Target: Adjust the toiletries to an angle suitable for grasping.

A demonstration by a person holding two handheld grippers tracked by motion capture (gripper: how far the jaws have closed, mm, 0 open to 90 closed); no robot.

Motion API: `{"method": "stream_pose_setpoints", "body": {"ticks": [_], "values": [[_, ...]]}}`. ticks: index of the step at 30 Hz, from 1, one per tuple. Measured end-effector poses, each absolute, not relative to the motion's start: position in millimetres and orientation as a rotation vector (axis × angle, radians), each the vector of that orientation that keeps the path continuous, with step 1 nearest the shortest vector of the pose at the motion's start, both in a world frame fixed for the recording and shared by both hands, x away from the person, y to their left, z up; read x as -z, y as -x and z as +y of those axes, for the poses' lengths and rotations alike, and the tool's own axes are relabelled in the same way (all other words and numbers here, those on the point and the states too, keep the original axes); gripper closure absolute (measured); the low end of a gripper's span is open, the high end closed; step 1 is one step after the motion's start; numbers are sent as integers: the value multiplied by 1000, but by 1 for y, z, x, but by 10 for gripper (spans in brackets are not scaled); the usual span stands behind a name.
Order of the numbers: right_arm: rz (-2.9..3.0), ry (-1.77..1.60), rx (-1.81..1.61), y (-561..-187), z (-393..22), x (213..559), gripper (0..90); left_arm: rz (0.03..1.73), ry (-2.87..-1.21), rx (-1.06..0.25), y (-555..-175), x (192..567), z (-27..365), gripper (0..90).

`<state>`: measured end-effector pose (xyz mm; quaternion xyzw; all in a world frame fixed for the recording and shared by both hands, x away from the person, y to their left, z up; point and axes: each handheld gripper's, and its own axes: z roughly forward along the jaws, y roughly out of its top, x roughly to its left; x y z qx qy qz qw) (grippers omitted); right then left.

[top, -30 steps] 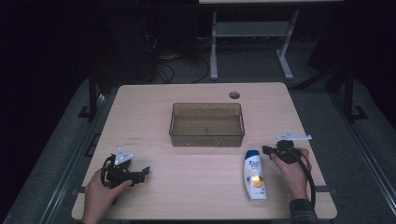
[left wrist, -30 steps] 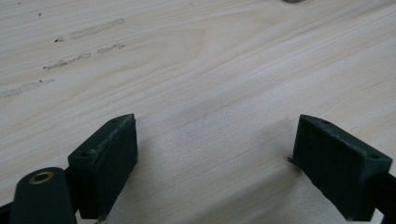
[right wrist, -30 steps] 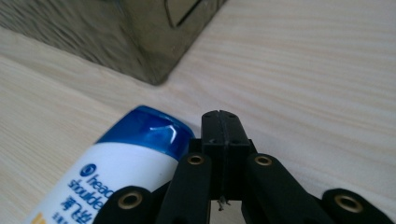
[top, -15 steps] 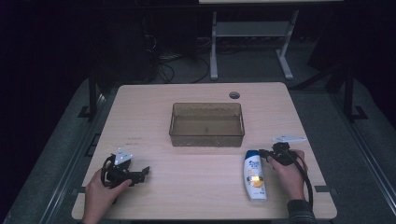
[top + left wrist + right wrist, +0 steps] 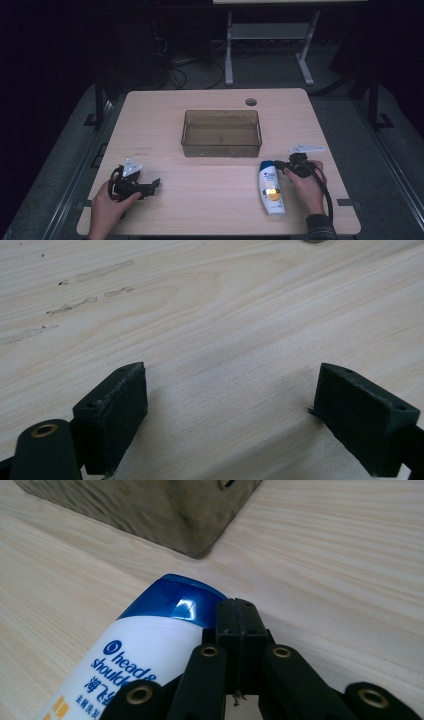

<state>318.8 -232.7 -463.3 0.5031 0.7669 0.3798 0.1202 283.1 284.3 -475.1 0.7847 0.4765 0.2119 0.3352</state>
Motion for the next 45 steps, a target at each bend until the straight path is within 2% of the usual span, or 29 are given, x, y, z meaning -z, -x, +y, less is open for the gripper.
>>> {"method": "stream_pose_setpoints", "body": {"ticks": [45], "values": [[2407, -1298, -1132, -313, -188, 458, 900, 1243, -2047, -553, -283, 475, 284, 128]]}}
